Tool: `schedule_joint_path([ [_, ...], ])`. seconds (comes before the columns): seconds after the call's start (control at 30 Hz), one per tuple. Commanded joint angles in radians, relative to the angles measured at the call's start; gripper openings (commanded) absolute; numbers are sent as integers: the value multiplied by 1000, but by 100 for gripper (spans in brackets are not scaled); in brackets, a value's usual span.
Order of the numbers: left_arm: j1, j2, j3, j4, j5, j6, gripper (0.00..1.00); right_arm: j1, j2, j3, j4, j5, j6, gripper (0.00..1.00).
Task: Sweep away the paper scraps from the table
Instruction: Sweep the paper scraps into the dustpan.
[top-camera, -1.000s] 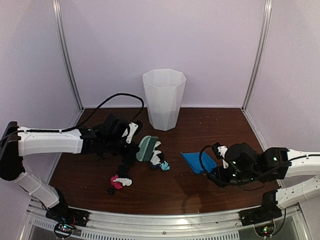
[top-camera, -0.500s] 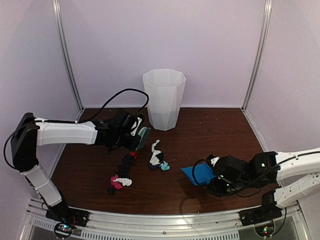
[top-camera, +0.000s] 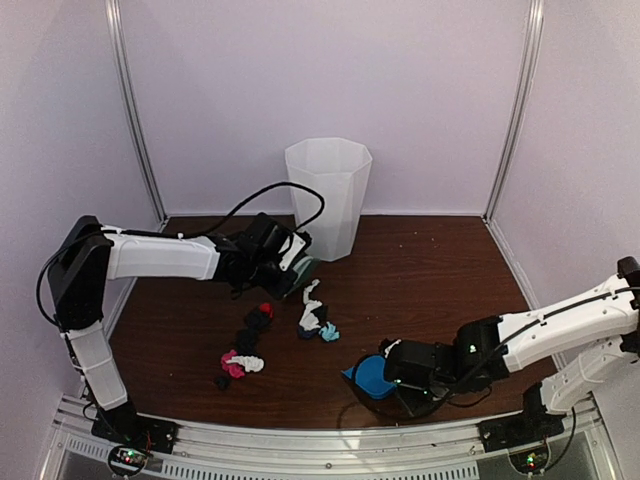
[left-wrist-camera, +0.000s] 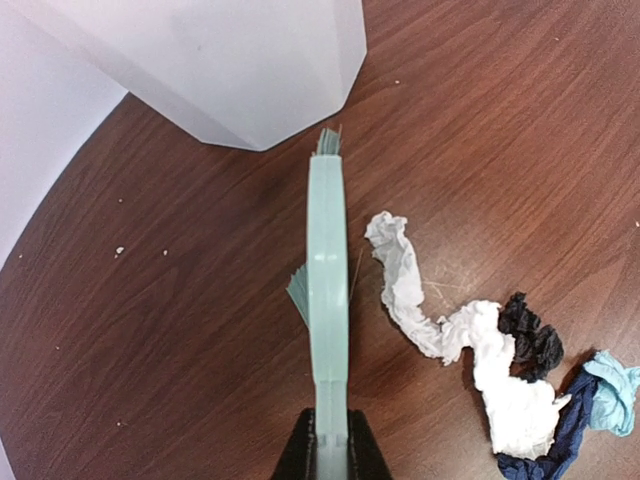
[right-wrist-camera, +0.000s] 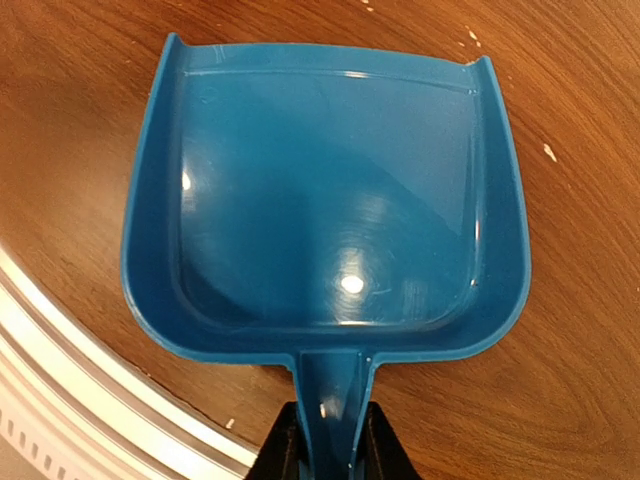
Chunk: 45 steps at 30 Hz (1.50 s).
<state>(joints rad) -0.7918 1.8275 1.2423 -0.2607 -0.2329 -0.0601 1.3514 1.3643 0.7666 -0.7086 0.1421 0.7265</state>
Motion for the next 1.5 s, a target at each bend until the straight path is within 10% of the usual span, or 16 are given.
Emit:
schedule_joint_path([
  [0.0, -3, -4, -14, -4, 102, 27, 0, 15, 80, 74, -13, 18, -64, 0],
  [1.47, -204, -180, -228, 12, 191, -165, 0, -73, 340, 254, 8, 47, -202, 0],
])
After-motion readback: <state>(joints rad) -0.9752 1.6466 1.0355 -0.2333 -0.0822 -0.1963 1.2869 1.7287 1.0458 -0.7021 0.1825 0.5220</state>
